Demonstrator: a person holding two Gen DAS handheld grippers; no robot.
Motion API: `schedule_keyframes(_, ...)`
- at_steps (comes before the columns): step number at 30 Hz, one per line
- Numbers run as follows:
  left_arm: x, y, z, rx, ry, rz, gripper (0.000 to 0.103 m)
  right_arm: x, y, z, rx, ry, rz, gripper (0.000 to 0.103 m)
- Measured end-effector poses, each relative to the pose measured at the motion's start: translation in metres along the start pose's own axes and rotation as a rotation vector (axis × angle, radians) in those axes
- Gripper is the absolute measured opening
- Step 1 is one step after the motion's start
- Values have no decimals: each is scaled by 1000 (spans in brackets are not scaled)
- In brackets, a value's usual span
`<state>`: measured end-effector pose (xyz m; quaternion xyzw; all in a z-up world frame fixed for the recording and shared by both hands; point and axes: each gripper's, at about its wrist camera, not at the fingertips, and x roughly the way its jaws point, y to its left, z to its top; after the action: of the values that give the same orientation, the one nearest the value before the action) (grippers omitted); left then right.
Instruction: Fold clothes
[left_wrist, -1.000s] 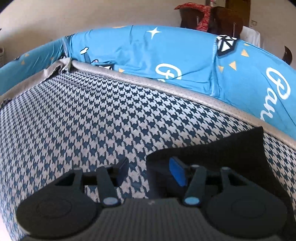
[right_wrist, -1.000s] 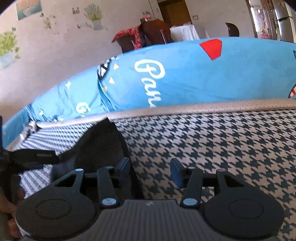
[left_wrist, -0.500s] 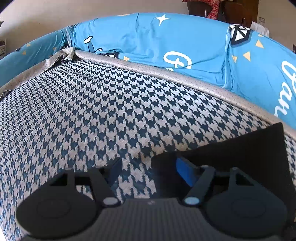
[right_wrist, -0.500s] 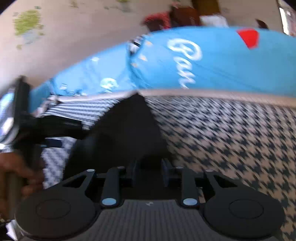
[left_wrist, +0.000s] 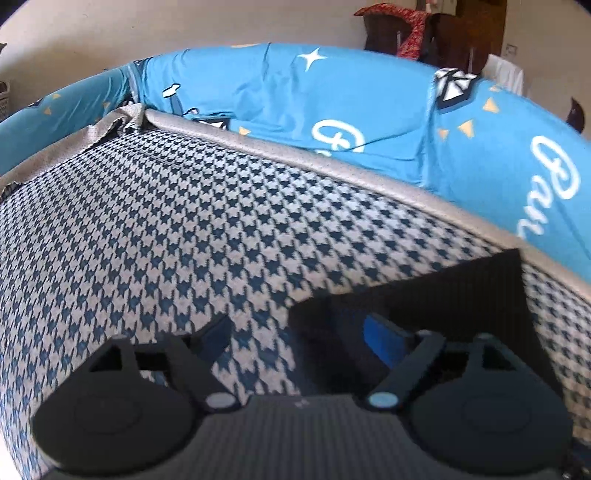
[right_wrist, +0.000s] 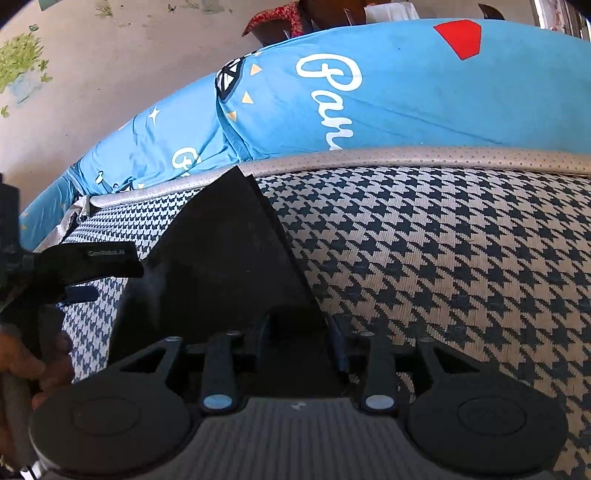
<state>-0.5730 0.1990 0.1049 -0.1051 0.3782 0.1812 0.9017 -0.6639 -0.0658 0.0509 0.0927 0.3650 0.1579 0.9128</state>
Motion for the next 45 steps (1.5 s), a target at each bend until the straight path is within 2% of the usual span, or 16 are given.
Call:
schedule_keyframes(4, -25, -5, -7, 23, 9, -69, 91, -10, 5, 2, -7, 17, -20, 41)
schedule_keyframes(8, -43, -10, -21, 65, 18, -121, 92, -22, 11, 2, -32, 57, -61, 54)
schedule_keyframes(10, -52, -13, -32, 93, 14, -133, 94, -29, 15, 2, -51, 82, -86, 55)
schedule_keyframes(12, -60, -15, -44, 122, 12, -127, 98, -36, 17, 3, -65, 112, -107, 58)
schedule_keyframes(14, -66, -16, -56, 146, 9, -121, 99, -46, 17, 2, -59, 131, -92, 63)
schedule_keyframes(18, -77, -16, -76, 179, 3, -112, 101, -63, 14, -1, -43, 111, -71, 73)
schedule_keyframes(24, -81, -14, -95, 201, 29, -110, 103, -73, 5, -13, -9, 119, -136, 75)
schedule_keyframes(28, -85, -10, -102, 166, 55, -101, 103, -79, 4, -17, -24, 111, -145, 77)
schedule_keyframes(35, -93, -3, -116, 109, 138, -106, 103, -81, 12, -20, -94, 106, -141, 93)
schedule_keyframes(39, -105, -6, -126, 118, 155, -95, 103, -77, 17, -22, -147, 116, -156, 94)
schedule_keyframes(45, -119, -10, -133, 135, 170, -84, 103, -80, 26, -23, -204, 126, -94, 94)
